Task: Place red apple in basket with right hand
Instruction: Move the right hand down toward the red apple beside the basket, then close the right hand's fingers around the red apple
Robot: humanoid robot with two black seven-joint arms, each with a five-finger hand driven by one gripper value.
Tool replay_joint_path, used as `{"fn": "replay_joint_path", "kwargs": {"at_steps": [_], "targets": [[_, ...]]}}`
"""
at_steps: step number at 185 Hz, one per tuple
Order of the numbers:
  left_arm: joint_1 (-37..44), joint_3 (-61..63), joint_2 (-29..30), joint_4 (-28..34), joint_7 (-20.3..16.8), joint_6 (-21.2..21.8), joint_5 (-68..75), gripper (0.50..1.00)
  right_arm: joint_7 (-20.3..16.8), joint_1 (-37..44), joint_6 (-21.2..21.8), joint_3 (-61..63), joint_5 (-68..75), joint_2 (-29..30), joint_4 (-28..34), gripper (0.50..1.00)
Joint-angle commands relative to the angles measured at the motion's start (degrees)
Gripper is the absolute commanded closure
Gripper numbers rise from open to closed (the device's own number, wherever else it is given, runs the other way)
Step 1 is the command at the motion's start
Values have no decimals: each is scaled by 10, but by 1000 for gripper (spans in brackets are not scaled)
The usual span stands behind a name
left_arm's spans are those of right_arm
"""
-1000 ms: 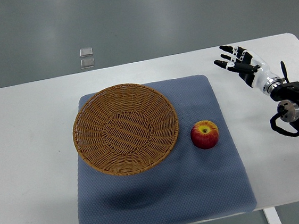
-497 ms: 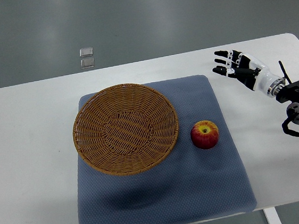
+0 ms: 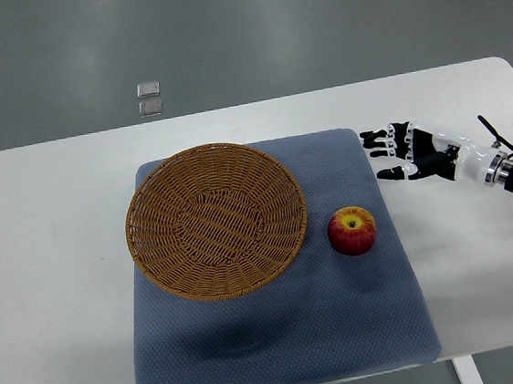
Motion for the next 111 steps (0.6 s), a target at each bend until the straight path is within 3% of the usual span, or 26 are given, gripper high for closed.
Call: {"fn": "replay_joint_path", "kwargs": {"at_steps": [1,68,111], "targets": [[0,0,0,0,0,0,0,500,0,-14,0,0,-18,-20,25,599],[0,0,0,0,0,0,0,500,0,-53,0,1,-36,-64,126,607],[0,0,0,0,0,0,0,500,0,-50,-2,4,-51,-64,140,611]]}}
